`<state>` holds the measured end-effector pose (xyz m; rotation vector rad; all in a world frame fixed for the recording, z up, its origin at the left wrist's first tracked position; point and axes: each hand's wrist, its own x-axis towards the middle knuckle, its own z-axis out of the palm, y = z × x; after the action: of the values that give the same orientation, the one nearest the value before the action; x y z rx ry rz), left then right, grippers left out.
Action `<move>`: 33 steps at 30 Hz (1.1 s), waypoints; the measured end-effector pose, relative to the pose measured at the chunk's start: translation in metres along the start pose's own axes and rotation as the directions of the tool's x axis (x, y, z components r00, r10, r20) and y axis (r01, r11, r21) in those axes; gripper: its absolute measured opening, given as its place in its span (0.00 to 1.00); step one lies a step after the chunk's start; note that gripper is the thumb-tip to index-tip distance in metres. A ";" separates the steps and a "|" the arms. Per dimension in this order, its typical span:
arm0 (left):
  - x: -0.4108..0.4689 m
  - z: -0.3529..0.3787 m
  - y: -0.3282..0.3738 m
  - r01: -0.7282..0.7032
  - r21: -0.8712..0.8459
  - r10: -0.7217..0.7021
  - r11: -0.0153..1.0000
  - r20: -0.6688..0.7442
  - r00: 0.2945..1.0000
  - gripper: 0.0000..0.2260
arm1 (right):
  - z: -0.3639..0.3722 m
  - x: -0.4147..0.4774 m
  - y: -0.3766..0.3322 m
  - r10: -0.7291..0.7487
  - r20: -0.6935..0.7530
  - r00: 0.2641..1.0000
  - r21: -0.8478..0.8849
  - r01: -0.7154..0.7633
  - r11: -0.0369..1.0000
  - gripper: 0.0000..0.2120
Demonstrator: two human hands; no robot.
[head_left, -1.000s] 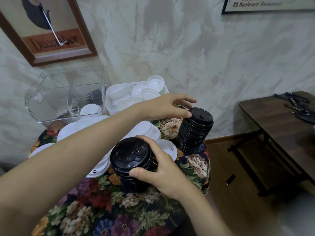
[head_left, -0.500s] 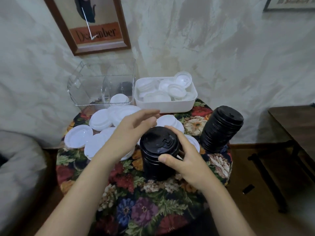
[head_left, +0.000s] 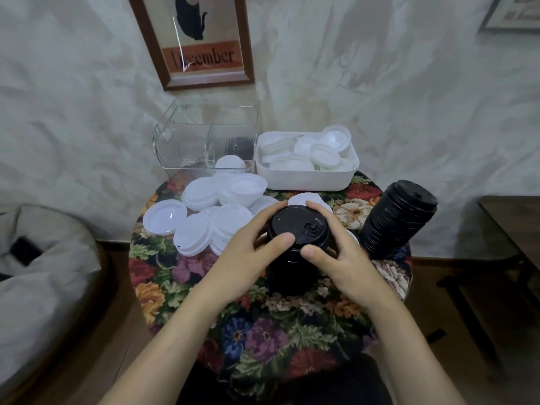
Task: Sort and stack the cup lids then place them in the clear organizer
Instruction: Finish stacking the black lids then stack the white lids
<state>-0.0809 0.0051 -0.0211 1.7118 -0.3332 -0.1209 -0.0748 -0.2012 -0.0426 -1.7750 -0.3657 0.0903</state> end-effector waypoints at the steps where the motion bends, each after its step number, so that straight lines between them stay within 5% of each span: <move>1: 0.000 0.000 0.000 0.002 0.003 -0.002 1.000 0.001 1.000 0.21 | 0.000 0.000 0.001 -0.004 -0.003 1.000 0.000 0.004 1.000 0.35; 33: 0.002 0.000 -0.029 -0.063 0.104 0.055 0.993 0.073 0.996 0.27 | -0.003 -0.002 0.011 0.038 0.016 0.999 0.000 -0.038 0.999 0.36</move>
<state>-0.0741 0.0085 -0.0489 1.8037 -0.4485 -0.1218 -0.0735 -0.2065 -0.0526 -1.7822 -0.3437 0.1318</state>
